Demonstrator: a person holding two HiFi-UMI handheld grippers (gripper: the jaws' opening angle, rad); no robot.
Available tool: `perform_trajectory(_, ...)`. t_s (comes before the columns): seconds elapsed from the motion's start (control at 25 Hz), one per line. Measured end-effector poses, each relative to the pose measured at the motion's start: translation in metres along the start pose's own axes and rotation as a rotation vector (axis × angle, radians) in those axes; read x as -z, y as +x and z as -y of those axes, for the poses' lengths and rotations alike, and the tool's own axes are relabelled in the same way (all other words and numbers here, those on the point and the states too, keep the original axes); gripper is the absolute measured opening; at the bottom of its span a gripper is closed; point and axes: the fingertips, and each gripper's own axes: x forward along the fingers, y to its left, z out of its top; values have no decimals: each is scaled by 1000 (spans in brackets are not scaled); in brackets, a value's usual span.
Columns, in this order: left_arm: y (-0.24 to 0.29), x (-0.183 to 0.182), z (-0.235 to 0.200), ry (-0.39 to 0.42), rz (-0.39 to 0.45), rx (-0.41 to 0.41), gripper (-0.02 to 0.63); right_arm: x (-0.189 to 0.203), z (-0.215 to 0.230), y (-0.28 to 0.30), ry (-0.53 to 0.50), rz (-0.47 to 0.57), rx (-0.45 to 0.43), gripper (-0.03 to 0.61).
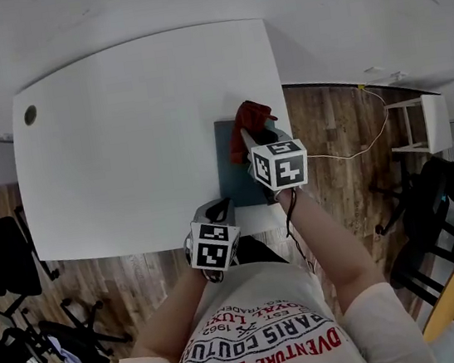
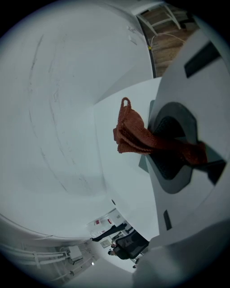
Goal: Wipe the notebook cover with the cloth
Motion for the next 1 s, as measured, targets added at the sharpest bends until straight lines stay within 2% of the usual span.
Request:
perform_trajectory(0.48, -2, -2, 0, 36, 0, -26, 11, 13, 61, -33, -24, -3, 118, 74)
perform_trajectory(0.72, -2, 0, 1, 18, -1, -20, 11, 21, 81, -48, -16, -18, 161, 74)
perform_trajectory(0.84, -2, -1, 1, -9, 3, 3, 11, 16, 81, -59, -1, 2, 152, 72)
perform_trajectory(1.0, -1, 1, 1, -22, 7, 11, 11, 6, 48, -75, 9, 64, 66, 72)
